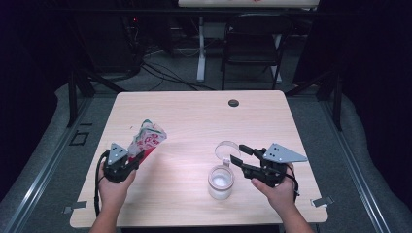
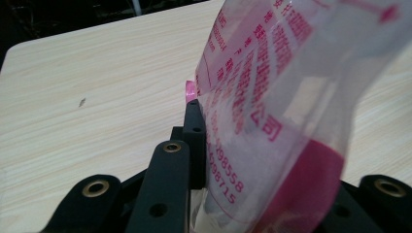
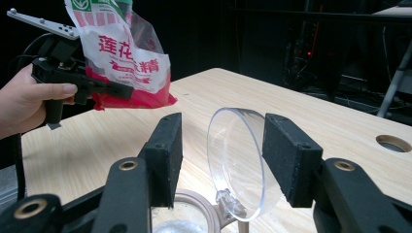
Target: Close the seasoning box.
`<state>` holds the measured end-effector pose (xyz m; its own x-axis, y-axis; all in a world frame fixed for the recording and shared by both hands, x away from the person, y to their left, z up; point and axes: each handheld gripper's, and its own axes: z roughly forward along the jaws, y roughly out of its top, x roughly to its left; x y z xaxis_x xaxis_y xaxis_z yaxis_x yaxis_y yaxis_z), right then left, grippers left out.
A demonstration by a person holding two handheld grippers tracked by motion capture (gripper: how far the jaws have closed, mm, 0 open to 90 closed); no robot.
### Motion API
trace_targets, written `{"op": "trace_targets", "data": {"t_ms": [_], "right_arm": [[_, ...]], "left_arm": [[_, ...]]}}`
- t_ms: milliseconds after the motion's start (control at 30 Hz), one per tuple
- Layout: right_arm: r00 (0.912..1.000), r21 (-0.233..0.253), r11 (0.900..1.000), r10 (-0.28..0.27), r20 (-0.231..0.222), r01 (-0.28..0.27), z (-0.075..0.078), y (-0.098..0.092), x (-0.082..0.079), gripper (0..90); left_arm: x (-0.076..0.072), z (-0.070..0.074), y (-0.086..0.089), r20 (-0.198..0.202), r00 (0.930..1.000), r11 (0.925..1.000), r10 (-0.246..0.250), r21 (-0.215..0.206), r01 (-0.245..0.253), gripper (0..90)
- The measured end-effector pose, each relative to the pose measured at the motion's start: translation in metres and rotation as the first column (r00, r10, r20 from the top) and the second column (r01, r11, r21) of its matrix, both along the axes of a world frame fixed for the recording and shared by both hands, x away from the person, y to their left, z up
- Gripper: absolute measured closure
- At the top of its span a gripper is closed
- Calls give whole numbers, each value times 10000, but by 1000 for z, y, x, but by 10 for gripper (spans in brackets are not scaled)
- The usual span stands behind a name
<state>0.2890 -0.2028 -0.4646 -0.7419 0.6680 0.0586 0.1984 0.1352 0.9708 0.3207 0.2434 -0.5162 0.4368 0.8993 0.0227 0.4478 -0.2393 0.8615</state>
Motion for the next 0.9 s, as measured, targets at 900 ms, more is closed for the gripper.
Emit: {"op": "trace_targets", "data": {"t_ms": [900], "right_arm": [[9969, -308, 9964, -785, -35, 783, -8, -13, 12, 481]], "left_arm": [[6, -28, 61, -889, 9659, 9697, 2430, -48, -2444, 762]]}}
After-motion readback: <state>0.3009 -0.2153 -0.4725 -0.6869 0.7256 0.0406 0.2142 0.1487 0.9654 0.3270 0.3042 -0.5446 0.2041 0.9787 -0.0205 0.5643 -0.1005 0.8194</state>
